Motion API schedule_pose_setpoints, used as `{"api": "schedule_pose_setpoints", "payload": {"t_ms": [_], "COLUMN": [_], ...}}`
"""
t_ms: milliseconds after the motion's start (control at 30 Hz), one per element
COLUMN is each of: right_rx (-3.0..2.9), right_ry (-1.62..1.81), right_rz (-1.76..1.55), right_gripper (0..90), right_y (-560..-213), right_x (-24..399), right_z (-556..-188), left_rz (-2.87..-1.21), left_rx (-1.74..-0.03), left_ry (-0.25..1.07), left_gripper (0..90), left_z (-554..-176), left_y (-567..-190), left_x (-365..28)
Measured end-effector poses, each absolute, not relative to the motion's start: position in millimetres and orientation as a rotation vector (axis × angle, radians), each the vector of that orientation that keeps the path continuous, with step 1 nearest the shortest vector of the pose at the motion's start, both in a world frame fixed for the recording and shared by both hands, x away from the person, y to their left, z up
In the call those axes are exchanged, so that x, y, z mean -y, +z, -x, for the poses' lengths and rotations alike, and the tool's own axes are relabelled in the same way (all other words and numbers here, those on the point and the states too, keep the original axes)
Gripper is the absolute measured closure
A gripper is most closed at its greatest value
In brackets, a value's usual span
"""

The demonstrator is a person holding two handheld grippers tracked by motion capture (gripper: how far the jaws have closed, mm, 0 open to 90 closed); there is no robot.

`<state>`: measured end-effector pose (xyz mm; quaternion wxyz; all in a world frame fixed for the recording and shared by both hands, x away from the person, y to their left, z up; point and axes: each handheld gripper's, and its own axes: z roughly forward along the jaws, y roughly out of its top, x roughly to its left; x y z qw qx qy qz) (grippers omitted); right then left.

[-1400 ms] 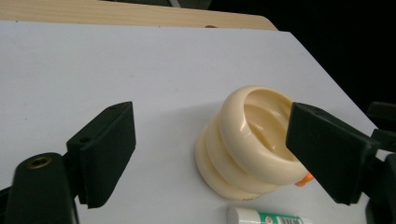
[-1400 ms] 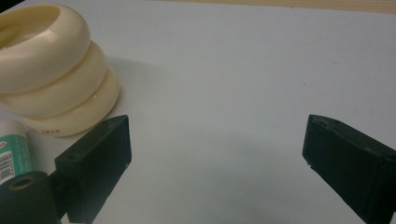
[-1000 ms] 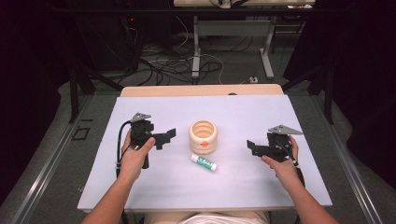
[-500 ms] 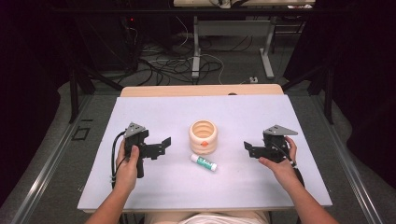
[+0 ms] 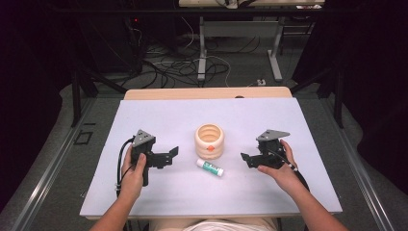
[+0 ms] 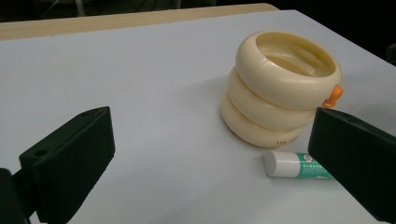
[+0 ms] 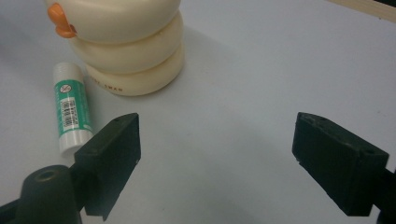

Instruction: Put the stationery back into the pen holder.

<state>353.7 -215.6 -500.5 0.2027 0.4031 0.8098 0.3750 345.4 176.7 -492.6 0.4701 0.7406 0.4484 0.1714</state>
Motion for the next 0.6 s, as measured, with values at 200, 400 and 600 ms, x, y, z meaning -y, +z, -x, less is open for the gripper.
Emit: {"api": "schedule_pose_setpoints", "payload": {"t_ms": [200, 400, 600], "right_rx": [-2.335, -2.428, -2.53], "right_ry": [0.981, 0.909, 0.816], "right_rz": [-1.088, -1.048, -1.023], "right_gripper": [15.0, 16.6, 18.5], "right_y": [-496, -494, -484], "right_x": [201, 183, 163], "right_z": [-359, -364, -369], "left_rz": [-1.845, -1.83, -1.837], "left_rx": [-1.088, -1.088, -1.09], "left_ry": [0.422, 0.432, 0.425], "left_gripper": [0.6, 0.6, 0.6], "left_z": [-345, -345, -345], "left_y": [-496, -498, -497], "left_x": [-175, -174, -175]}}
